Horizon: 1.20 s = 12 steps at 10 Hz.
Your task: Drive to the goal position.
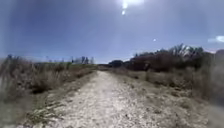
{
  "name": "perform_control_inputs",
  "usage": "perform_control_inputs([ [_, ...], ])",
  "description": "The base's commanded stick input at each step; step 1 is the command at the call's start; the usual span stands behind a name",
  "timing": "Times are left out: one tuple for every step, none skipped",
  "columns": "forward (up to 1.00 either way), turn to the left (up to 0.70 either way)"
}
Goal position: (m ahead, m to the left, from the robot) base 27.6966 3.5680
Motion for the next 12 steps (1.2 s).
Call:
perform_control_inputs([
  [0.70, 0.00],
  [0.70, 0.00],
  [0.70, 0.00],
  [0.70, 0.00],
  [0.70, 0.00],
  [0.70, 0.00],
  [0.70, 0.00],
  [0.70, 0.00],
  [0.70, 0.00],
  [0.70, 0.00],
  [0.70, 0.00],
  [0.70, 0.00],
])
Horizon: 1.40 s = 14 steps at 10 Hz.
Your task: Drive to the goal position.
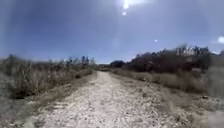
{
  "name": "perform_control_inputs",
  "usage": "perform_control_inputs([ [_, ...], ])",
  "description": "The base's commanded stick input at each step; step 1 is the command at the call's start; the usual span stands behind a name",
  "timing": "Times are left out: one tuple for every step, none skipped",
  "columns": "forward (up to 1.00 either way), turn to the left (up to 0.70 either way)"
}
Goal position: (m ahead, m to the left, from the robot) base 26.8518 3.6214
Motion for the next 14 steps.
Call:
perform_control_inputs([
  [0.70, 0.00],
  [0.70, 0.00],
  [0.70, 0.00],
  [0.70, 0.00],
  [0.70, 0.00],
  [0.70, 0.00],
  [0.70, 0.00],
  [0.70, 0.00],
  [0.70, 0.00],
  [0.70, 0.00],
  [0.70, 0.00],
  [0.70, 0.00],
  [0.70, 0.00],
  [0.70, 0.00],
])
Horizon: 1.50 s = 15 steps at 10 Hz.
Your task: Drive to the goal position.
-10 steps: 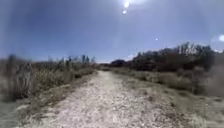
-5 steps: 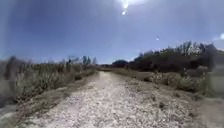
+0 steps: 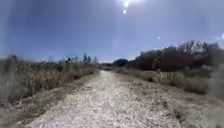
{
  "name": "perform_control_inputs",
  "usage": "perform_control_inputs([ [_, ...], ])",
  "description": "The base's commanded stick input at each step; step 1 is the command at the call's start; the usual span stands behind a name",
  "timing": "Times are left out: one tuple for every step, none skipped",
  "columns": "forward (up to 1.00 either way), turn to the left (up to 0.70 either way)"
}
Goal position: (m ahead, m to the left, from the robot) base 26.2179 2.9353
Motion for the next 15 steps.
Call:
perform_control_inputs([
  [0.70, 0.00],
  [0.70, 0.00],
  [0.70, 0.00],
  [0.70, 0.00],
  [0.70, 0.00],
  [0.70, 0.00],
  [0.70, 0.00],
  [0.70, 0.00],
  [0.70, 0.00],
  [0.70, 0.00],
  [0.70, -0.09],
  [0.70, -0.25],
  [0.70, -0.35],
  [0.70, -0.35],
  [0.70, -0.30],
])
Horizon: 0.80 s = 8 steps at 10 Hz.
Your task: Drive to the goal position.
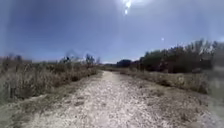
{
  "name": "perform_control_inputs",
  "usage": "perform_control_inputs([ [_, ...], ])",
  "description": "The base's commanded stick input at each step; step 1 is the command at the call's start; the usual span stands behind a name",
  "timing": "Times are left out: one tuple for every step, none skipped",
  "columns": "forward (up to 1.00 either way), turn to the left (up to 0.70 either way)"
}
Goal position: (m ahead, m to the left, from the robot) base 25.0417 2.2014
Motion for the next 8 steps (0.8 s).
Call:
perform_control_inputs([
  [0.70, 0.00],
  [0.70, 0.00],
  [0.70, 0.00],
  [0.70, 0.00],
  [0.70, 0.00],
  [0.70, 0.00],
  [0.70, 0.00],
  [0.70, 0.00],
])
